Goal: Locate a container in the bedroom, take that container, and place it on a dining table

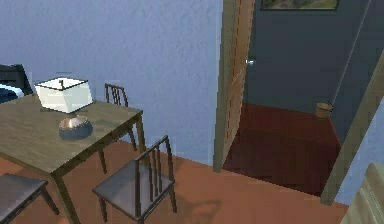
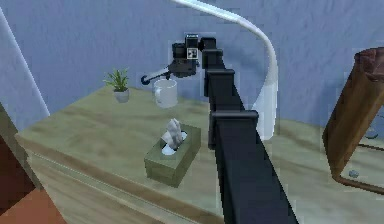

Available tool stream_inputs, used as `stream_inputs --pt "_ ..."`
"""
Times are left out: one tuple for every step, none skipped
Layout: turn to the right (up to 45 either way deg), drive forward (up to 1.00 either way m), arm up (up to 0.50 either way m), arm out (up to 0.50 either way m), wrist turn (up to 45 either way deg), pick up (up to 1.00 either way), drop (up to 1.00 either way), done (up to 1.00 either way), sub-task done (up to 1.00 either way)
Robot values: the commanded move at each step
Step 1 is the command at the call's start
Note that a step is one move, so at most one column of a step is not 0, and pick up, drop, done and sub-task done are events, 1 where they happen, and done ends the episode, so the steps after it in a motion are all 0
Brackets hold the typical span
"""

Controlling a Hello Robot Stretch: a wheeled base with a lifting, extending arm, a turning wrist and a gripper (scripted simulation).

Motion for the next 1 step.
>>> stream_inputs --pt "0.0 0.00 0.00 0.00 -45.0 0.00 0.00 0.00 0.00"
